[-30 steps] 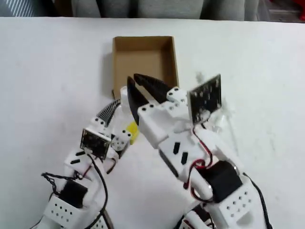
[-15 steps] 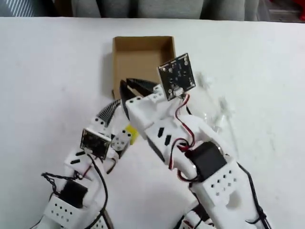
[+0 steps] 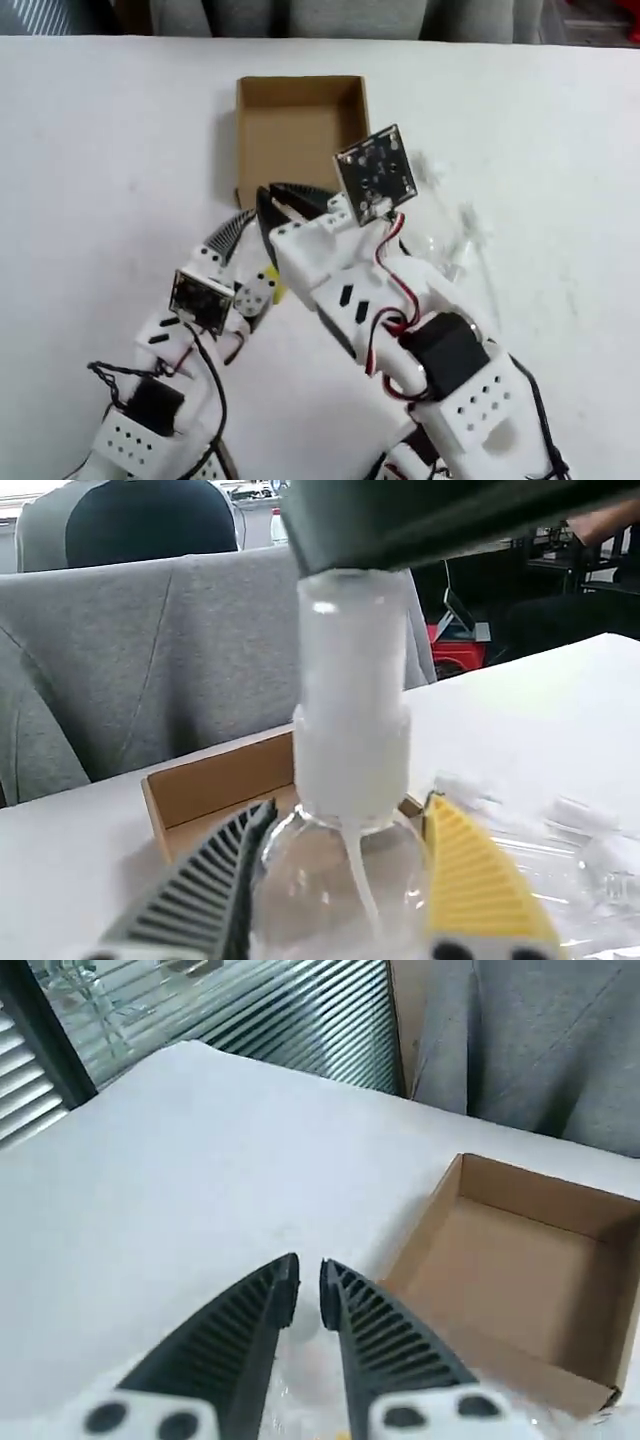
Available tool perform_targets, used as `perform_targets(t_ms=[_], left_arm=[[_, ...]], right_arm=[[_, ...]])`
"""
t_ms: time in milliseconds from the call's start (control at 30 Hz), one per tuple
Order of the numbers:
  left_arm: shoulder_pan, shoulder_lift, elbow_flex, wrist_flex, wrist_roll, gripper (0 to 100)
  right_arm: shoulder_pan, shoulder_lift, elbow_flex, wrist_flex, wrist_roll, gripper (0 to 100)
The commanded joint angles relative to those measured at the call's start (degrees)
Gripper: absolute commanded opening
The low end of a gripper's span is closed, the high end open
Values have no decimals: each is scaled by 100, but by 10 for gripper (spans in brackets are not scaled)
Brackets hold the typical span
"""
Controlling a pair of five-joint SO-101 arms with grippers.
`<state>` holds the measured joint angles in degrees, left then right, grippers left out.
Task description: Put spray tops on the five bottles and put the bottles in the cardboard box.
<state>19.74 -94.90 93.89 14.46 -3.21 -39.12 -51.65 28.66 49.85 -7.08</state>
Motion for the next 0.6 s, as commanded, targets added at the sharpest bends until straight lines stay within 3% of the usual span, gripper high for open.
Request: perform_targets(t_ms=[0, 167, 367, 467, 567], left_arm=[[-22, -136, -70, -149, -26, 23], [-22, -136, -70, -149, -26, 23], [-40, -136, -70, -158, -53, 23], [-242, -145, -105, -176, -18, 23], [-488, -127, -105, -527, -9, 23]], right_arm=[[514, -75, -185, -356, 9, 15], [1376, -110, -132, -268, 9, 15], [2141, -470, 18, 1121, 18, 19], [2281, -681, 686, 1332, 53, 29], [2545, -971, 1662, 1191, 782, 55]])
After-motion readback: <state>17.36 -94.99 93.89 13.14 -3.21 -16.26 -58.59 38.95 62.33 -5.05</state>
